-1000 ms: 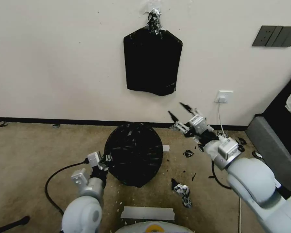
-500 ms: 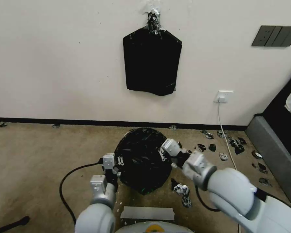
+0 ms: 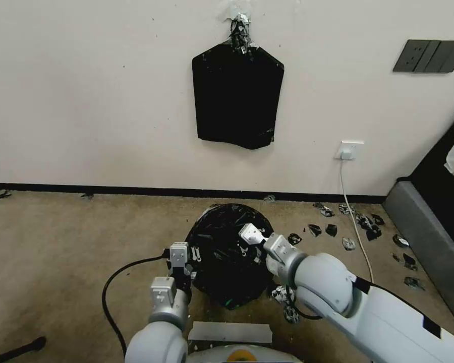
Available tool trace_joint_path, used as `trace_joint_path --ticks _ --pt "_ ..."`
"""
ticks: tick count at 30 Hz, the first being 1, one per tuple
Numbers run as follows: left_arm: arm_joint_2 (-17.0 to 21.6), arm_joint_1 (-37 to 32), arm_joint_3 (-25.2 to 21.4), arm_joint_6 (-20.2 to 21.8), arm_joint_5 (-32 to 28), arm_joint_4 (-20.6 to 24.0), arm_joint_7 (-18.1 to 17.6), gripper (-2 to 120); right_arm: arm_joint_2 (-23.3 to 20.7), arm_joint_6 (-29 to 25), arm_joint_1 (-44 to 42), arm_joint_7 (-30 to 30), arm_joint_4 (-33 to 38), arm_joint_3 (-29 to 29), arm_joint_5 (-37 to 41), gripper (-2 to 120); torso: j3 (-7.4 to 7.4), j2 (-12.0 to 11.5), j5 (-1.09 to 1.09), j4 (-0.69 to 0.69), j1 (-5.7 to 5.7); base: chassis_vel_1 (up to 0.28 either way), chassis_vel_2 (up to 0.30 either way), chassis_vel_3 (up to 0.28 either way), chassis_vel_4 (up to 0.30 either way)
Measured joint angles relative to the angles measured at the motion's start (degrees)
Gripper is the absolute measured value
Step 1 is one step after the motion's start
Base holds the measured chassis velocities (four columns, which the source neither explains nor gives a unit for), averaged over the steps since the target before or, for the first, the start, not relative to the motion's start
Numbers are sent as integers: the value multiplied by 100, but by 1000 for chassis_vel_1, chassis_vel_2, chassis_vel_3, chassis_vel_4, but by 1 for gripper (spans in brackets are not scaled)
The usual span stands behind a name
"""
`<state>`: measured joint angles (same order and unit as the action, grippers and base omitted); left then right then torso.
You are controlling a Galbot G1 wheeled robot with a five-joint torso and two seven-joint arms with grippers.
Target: Place a trash bag onto the trash bin.
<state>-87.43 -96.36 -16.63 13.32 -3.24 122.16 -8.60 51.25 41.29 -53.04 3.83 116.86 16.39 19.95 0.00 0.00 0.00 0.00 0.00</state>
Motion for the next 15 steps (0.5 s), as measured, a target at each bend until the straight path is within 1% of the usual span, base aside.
trace_joint_path --ticks 4,15 --pt "-81 5 70 0 83 -21 10 4 84 23 153 -1 -368 172 -9 0 0 0 0 0 0 0 0 0 0" --pt "-158 -21 120 12 145 -31 8 4 349 19 303 -28 -820 416 -301 0 0 0 0 0 0 0 0 0 0"
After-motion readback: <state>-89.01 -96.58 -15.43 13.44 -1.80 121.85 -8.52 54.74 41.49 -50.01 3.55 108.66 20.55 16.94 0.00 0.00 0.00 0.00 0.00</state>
